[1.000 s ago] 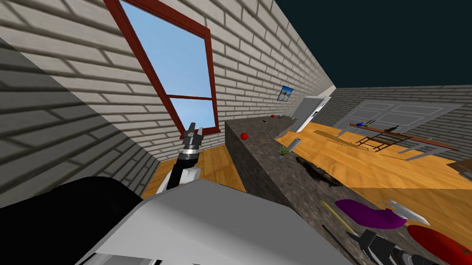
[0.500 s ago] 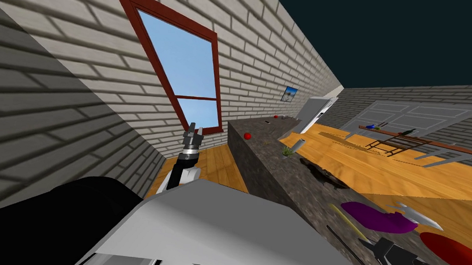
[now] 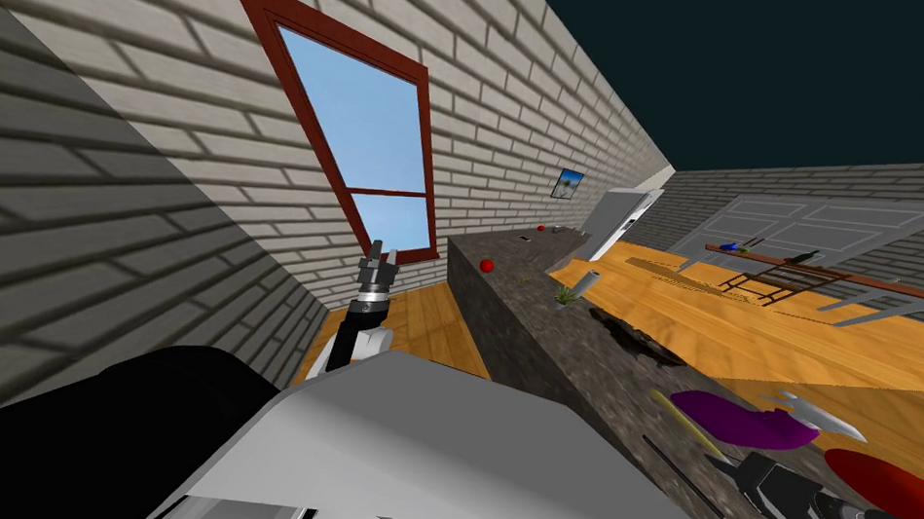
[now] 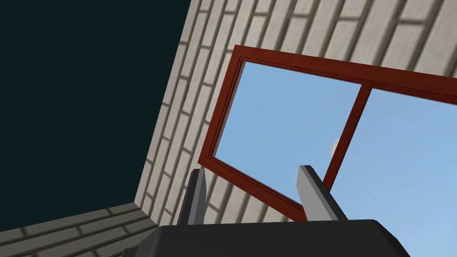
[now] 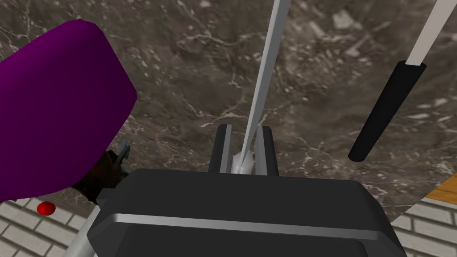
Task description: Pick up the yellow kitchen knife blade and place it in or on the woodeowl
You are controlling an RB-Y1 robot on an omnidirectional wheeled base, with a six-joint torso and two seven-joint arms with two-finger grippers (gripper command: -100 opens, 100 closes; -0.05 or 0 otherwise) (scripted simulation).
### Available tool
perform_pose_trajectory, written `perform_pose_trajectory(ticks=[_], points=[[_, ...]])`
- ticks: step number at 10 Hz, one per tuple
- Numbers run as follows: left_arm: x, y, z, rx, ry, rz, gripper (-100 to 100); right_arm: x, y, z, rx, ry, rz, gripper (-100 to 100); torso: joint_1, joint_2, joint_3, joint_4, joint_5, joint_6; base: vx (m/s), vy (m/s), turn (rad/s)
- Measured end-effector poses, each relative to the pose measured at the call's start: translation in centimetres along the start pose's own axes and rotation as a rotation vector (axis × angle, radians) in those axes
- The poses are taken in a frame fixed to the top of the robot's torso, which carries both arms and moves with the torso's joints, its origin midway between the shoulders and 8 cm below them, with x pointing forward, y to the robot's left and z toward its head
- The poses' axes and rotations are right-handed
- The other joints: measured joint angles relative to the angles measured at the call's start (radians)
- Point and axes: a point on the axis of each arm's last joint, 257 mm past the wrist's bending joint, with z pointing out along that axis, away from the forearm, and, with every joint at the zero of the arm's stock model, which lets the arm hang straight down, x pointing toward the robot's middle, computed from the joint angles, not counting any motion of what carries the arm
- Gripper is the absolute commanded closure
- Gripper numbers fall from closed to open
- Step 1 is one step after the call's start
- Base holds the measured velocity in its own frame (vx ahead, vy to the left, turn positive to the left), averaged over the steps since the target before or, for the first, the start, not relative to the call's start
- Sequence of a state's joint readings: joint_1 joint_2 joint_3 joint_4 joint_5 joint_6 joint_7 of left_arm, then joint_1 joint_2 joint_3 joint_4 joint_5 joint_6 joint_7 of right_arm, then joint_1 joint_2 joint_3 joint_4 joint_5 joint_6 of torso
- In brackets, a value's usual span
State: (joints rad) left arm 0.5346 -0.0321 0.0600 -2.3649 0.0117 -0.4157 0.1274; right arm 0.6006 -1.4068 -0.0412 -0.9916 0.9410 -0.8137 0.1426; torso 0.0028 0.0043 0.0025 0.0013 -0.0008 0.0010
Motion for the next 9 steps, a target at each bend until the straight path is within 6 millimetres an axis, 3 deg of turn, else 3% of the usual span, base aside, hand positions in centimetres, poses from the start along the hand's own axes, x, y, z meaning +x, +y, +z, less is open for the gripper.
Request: perform_pose_trajectory(ticks=[2, 5, 9], points=[[0.0, 0.0, 0.0, 0.000, 0.000, 0.000, 0, -1.5, -1.5, -1.1, 0.016, -0.015, -0.034, 100, 0.001, 0.001, 0.001, 0.000, 0.000, 0.001, -0.059, 0.075, -0.013], [0.0, 0.0, 0.0, 0.000, 0.000, 0.000, 0, -5.4, -4.6, -2.5, 0.046, -0.040, -0.092, 100, 0.001, 0.000, 0.000, 0.000, 0.001, -0.001, -0.060, 0.066, 0.032], [0.0, 0.0, 0.0, 0.000, 0.000, 0.000, 0, -9.0, -7.2, -5.1, 0.059, -0.049, -0.144, 100, -0.003, -0.002, -0.001, 0.000, 0.001, -0.003, -0.037, 0.003, 0.099]])
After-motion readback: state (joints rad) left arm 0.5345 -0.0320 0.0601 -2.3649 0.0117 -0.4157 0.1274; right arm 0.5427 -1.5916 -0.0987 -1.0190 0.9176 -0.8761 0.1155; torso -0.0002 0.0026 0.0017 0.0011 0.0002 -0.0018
